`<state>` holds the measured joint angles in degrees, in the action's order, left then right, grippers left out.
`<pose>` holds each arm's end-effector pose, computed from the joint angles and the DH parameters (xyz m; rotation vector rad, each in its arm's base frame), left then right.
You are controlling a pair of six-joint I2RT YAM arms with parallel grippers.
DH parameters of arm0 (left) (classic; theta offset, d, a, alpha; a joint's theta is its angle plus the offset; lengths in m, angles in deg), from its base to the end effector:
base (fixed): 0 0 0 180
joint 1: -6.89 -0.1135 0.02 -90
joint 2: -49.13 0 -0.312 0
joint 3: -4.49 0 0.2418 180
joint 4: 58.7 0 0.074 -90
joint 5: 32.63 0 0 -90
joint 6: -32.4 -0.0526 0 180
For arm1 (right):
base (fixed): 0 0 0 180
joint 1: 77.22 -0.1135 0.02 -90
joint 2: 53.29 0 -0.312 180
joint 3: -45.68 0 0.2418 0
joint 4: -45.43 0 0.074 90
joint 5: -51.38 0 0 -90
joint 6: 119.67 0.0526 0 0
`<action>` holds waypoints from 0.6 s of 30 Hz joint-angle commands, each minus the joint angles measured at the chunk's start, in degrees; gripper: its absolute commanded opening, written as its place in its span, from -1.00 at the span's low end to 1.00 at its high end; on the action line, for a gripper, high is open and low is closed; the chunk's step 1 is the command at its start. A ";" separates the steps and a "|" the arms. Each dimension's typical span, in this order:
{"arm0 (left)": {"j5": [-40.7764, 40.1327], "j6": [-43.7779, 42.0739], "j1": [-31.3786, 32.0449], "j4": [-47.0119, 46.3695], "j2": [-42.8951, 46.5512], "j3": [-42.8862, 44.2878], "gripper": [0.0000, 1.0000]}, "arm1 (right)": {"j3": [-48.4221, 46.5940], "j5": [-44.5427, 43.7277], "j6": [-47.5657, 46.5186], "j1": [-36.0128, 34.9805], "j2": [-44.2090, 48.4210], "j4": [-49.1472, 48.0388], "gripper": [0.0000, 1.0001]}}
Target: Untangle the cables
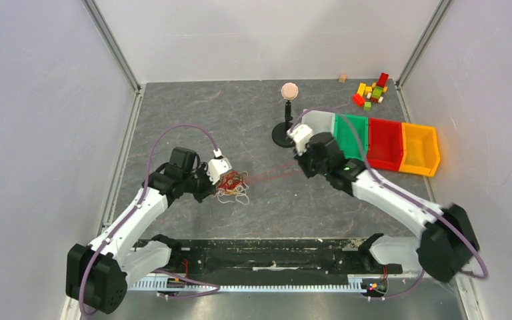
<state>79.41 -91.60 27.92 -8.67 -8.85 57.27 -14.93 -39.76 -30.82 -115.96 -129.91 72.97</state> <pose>0.1473 -0.0778 0.2553 1.2756 2.1225 -0.3909 0.2128 0.1694 0.2631 -0.7924 2.2131 0.3029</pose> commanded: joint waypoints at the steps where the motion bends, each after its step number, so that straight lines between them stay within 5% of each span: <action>1: -3.75 -8.26 -5.80 5.12 -0.09 -0.50 -0.80 | -5.08 -13.45 -8.32 8.14 11.92 6.24 -1.00; 18: -4.58 -11.67 -9.46 4.26 -6.30 -1.26 -0.82 | -14.91 -19.27 -11.14 13.30 27.55 6.15 -1.00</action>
<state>92.26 -98.25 22.00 -15.05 -13.35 59.37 -22.23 -40.24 -37.14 -107.43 -106.85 84.16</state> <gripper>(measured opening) 0.093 0.009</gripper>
